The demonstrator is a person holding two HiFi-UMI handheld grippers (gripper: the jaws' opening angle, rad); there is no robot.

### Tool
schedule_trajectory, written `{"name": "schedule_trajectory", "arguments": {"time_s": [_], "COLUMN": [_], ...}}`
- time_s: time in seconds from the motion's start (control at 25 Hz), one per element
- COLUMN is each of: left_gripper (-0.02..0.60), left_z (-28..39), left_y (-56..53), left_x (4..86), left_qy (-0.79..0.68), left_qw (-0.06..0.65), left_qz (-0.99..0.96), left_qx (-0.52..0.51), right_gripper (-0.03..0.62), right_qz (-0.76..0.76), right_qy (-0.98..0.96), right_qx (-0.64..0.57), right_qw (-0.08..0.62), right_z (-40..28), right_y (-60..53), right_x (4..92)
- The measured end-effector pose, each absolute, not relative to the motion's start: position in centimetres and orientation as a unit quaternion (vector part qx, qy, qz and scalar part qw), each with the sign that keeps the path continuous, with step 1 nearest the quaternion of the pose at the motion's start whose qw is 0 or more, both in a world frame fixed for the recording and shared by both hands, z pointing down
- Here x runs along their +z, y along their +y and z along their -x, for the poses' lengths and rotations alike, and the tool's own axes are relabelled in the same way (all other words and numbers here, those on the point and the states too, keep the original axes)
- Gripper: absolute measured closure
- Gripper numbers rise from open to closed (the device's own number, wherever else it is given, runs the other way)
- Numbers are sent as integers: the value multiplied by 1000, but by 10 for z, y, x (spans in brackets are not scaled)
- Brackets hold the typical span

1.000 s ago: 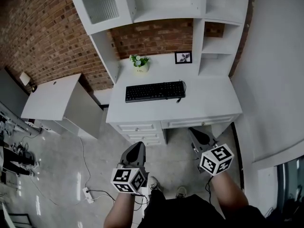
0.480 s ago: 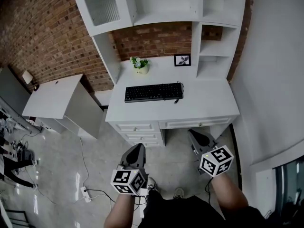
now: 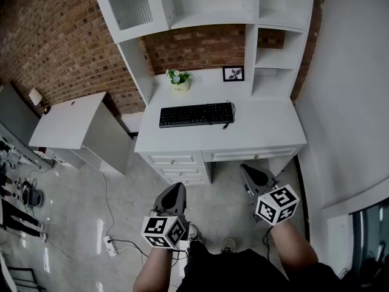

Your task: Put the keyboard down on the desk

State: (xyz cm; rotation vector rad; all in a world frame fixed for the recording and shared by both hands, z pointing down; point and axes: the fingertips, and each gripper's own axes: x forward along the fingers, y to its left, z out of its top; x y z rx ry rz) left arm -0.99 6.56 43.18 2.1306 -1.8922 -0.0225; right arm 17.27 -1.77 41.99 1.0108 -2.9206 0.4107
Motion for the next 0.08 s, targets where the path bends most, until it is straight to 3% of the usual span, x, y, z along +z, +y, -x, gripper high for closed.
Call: {"name": "schedule_trajectory", "arguments": {"time_s": [0.08], "left_gripper": [563], "left_z": [9], "left_y": [68], "left_x": [433], "left_qy": [-656], "left_qw": [147], "left_qz": [-740], "left_qx": [-7], "right_gripper": [577], "right_qz": [-324], "right_qy": [-937], "right_qx": [132], "right_qw": [13], "right_z": [-173], "right_y": [-15], "right_x": [421]}}
